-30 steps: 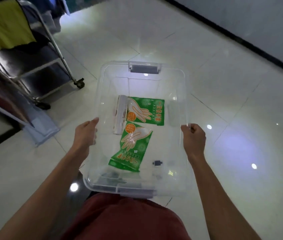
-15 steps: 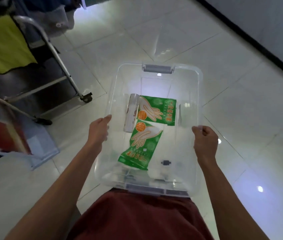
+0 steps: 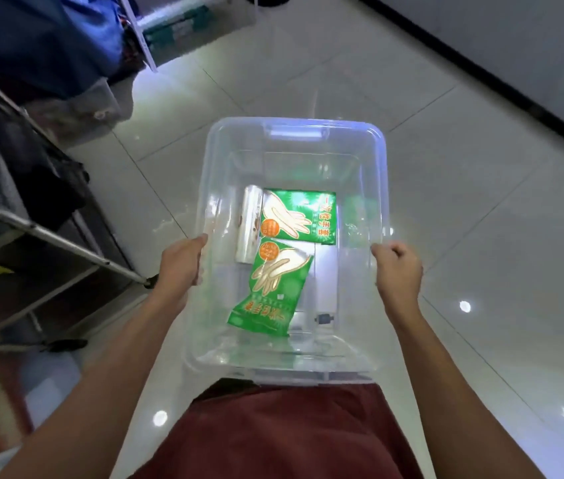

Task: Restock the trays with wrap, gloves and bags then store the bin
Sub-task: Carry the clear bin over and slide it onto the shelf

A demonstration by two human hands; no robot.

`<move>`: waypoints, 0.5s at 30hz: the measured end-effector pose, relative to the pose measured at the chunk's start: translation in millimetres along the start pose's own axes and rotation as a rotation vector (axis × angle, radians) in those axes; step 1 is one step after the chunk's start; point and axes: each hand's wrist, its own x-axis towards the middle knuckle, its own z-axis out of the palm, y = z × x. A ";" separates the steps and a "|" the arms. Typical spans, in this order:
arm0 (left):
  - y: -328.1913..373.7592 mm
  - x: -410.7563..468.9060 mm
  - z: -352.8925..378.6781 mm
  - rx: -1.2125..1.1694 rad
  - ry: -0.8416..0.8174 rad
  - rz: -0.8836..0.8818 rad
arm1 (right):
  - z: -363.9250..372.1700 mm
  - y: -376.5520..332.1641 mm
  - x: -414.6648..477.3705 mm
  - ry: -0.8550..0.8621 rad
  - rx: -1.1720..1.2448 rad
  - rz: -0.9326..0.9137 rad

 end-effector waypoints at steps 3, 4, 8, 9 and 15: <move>40.0 45.3 4.2 -0.035 0.080 -0.010 | 45.2 -55.9 63.6 -0.099 -0.067 -0.071; 52.6 61.8 4.1 -0.050 0.108 -0.011 | 61.8 -74.5 83.6 -0.133 -0.077 -0.101; 86.7 142.0 4.6 -0.126 0.175 -0.068 | 134.3 -129.9 161.9 -0.225 -0.160 -0.196; 93.3 164.0 7.4 -0.141 0.180 -0.093 | 153.5 -139.0 182.1 -0.245 -0.168 -0.203; 167.3 314.9 37.7 -0.137 0.159 -0.147 | 265.0 -204.1 303.1 -0.213 -0.179 -0.211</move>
